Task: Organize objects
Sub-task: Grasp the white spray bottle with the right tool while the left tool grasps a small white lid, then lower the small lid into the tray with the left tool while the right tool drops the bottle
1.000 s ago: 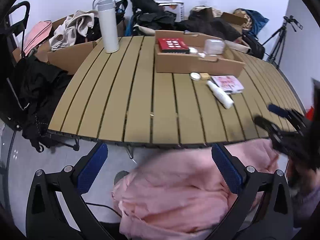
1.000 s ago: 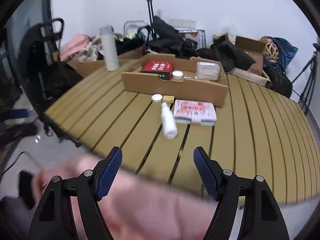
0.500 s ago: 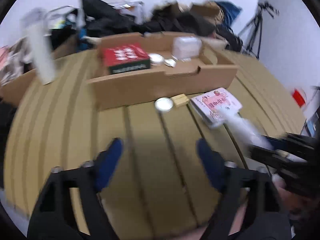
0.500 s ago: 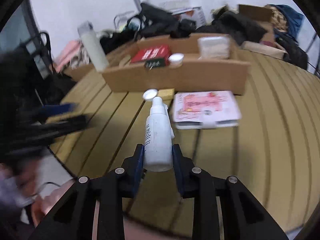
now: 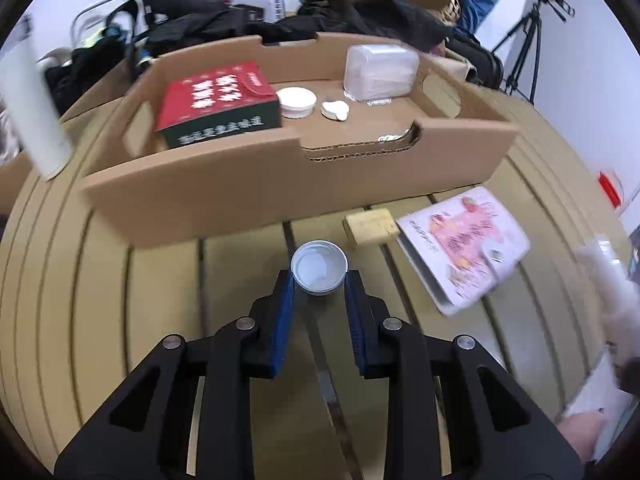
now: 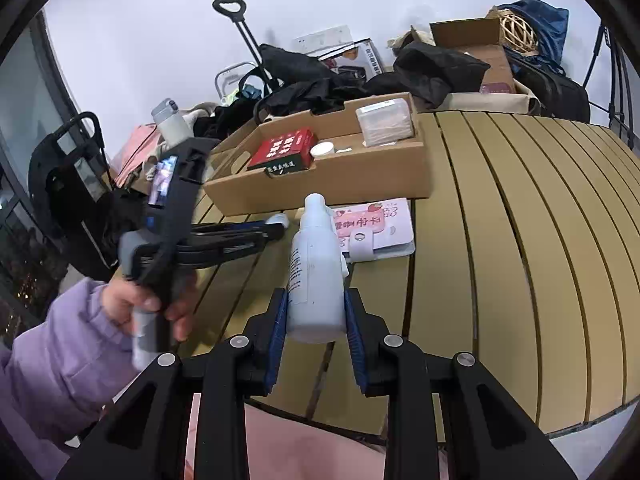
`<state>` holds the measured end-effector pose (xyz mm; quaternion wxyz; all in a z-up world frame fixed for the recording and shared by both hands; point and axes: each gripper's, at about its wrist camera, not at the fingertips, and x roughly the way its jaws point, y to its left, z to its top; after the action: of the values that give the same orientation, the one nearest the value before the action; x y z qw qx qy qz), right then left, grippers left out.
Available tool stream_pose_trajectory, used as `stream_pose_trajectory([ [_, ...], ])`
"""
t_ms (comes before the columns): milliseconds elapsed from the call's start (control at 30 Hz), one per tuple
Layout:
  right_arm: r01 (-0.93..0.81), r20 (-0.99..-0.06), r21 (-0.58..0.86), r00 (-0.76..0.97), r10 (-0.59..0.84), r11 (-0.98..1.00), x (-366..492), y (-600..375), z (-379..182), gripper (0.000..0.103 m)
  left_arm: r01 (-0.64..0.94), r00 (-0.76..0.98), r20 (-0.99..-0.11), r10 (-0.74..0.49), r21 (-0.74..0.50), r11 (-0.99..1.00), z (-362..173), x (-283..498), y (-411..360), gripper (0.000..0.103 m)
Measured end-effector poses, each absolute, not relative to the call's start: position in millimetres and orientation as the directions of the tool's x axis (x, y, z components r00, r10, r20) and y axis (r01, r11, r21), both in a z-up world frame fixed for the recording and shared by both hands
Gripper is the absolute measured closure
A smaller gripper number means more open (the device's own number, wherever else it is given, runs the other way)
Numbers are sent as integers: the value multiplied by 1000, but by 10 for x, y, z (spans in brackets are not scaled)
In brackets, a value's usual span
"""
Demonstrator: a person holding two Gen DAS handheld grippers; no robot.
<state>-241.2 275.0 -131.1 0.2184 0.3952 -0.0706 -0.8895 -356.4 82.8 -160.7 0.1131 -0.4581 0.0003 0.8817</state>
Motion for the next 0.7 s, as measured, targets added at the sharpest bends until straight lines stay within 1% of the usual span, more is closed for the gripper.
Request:
stream_pose_trajectory([
  [67, 340, -667, 281, -603, -437, -897, -2360, 2734, -1224, 72, -205, -559, -799, 220, -124, -971, -1346, -3289, 808, 81],
  [200, 346, -655, 231, -636, -408, -909, -2158, 2774, -979, 72, -225, -640, -737, 216, -89, -970, -653, -2523, 703, 81],
  [300, 322, -649, 211, -660, -379, -923, -1910, 2811, -773, 72, -189, -657, -720, 223, -128, -974, -378, -1992, 533, 81],
  [400, 341, -613, 208, -685, -394, -917, -1506, 2784, -581, 72, -141, -679, -704, 209, -153, -978, -255, -1436, 356, 81],
  [467, 346, -594, 210, -697, -400, -915, -1266, 2731, -524, 72, -132, -683, -698, 216, -173, -976, -246, -1250, 301, 81],
  [600, 369, -598, 208, -684, -416, -906, -1068, 2579, -518, 72, -125, -707, -680, 193, -149, -981, -148, -1115, 262, 81],
  [700, 384, -588, 188, -693, -417, -904, -1030, 2499, -464, 73, -134, -719, -661, 216, -174, -976, -95, -1096, 228, 81],
])
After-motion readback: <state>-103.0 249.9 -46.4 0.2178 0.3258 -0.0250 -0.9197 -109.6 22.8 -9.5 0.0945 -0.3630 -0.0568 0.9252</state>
